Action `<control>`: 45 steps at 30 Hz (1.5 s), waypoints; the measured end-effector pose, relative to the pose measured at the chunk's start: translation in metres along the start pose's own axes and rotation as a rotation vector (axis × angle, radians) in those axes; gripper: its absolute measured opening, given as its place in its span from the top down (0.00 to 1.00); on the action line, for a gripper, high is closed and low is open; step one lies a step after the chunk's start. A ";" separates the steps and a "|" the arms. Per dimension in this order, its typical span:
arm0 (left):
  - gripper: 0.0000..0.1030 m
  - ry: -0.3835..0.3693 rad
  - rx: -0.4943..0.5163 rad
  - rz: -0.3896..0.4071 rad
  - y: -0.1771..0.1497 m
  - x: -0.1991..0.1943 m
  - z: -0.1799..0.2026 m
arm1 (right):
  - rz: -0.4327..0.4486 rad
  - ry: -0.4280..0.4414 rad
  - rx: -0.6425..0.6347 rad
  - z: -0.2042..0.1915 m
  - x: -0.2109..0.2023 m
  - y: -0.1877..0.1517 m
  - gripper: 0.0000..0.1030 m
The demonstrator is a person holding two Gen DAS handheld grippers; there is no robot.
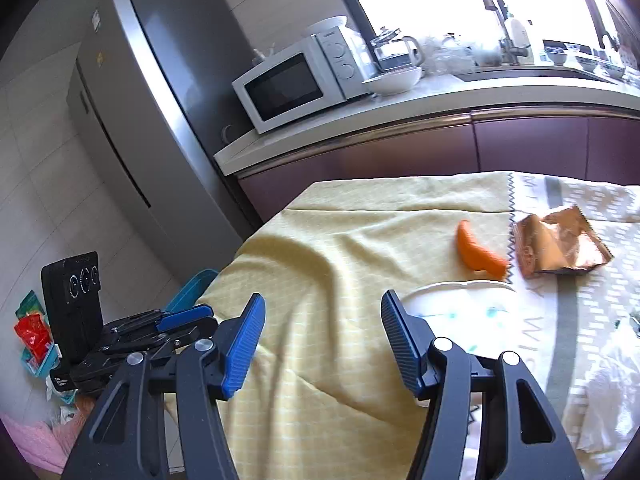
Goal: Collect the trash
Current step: 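Move both open tools back over the table toward the paper cup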
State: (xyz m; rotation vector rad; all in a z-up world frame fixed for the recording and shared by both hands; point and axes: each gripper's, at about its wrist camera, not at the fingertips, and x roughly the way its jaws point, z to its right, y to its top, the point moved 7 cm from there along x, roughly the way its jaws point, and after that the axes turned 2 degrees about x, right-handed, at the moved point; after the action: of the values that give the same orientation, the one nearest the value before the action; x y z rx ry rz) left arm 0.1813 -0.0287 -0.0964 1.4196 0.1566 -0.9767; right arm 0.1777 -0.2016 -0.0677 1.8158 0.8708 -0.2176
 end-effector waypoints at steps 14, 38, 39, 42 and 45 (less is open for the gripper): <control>0.52 -0.217 0.066 -0.141 0.013 0.083 0.102 | 0.037 -0.086 0.146 0.090 -0.026 -0.009 0.44; 0.44 -0.532 -0.241 -0.344 0.028 0.181 0.116 | 0.005 -0.009 0.245 0.115 -0.018 -0.022 0.51; 0.48 -0.538 -0.249 -0.347 0.028 0.182 0.117 | 0.007 -0.011 0.246 0.116 -0.020 -0.022 0.51; 0.60 -0.555 -0.274 -0.345 0.029 0.186 0.116 | 0.017 -0.024 0.243 0.118 -0.022 -0.018 0.51; 0.62 -0.553 -0.279 -0.334 0.030 0.186 0.115 | 0.033 -0.038 0.227 0.117 -0.023 -0.008 0.51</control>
State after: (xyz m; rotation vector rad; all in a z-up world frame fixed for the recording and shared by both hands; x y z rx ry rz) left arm 0.2647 -0.2204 -0.1659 0.8427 0.1144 -1.5249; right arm 0.1851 -0.3130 -0.1112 2.0278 0.8149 -0.3404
